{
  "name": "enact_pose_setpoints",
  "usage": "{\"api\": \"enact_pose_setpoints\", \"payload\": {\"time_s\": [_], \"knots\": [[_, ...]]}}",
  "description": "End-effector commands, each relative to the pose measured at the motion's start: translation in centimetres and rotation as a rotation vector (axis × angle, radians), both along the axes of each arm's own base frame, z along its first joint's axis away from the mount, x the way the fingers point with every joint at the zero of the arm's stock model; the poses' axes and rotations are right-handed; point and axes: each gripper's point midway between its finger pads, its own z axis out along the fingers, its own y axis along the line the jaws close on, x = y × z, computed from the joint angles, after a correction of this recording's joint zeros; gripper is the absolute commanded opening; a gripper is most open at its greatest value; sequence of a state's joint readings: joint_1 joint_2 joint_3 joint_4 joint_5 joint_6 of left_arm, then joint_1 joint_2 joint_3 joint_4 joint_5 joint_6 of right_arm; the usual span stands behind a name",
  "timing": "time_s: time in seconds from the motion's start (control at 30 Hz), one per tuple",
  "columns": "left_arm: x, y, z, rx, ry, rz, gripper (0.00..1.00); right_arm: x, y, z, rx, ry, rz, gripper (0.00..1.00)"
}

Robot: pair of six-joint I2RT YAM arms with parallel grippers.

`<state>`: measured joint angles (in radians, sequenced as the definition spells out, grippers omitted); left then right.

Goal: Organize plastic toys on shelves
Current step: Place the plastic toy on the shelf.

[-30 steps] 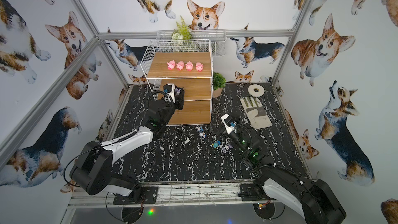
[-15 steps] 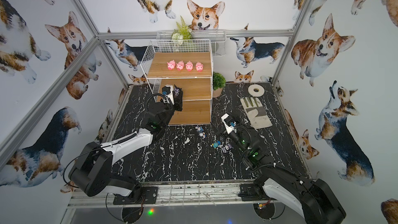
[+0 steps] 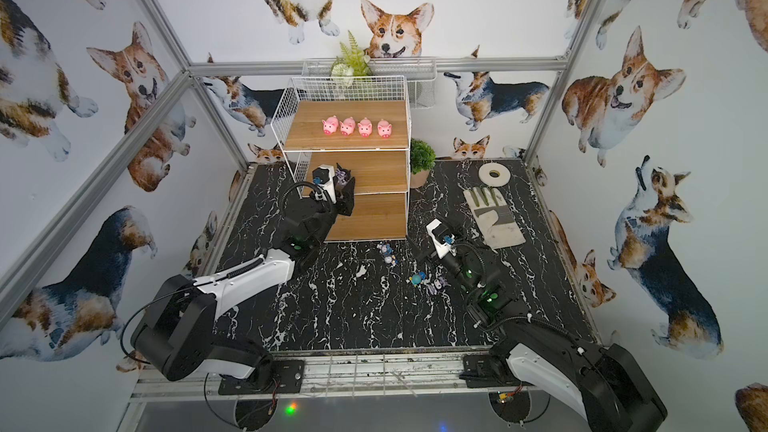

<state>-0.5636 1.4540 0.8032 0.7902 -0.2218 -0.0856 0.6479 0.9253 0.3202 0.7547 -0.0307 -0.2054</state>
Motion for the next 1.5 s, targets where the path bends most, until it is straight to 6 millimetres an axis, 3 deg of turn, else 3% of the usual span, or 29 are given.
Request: {"api": "enact_pose_setpoints", "payload": {"time_s": [0.0,0.53,0.7,0.77,0.87,0.93,1.2,1.47], "knots": [[-0.1,0.3,-0.8,0.007,0.026,0.012,0.58,-0.2,0.1,0.9,0.019,-0.032,0.010,0.98],[-2.6,1.0,1.2,-0.029,0.021,-0.030,0.62,0.1,0.6,0.3,0.009,-0.013,0.026,0.99],[-4.2,1.0,0.6,0.000,0.131,-0.082,0.49,0.3,0.9,0.4,-0.001,0.030,0.031,0.99],[-5.1,1.5,0.1,0.030,0.195,-0.086,0.40,0.2,1.3,0.8,0.010,0.049,0.056,0.99],[-5.9,2.3,-0.2,0.061,0.263,-0.063,0.35,0.3,1.9,1.3,0.043,0.101,0.086,0.99],[-6.1,2.4,1.0,0.073,0.268,-0.067,0.31,0.6,2.5,1.4,0.054,0.164,0.102,0.99],[-5.2,1.3,1.5,0.093,0.252,-0.096,0.24,2.1,2.5,1.6,0.181,0.330,0.134,0.99],[-3.3,0.2,1.0,0.095,0.241,-0.094,0.21,2.0,1.9,1.2,0.170,0.306,0.120,0.99]]}}
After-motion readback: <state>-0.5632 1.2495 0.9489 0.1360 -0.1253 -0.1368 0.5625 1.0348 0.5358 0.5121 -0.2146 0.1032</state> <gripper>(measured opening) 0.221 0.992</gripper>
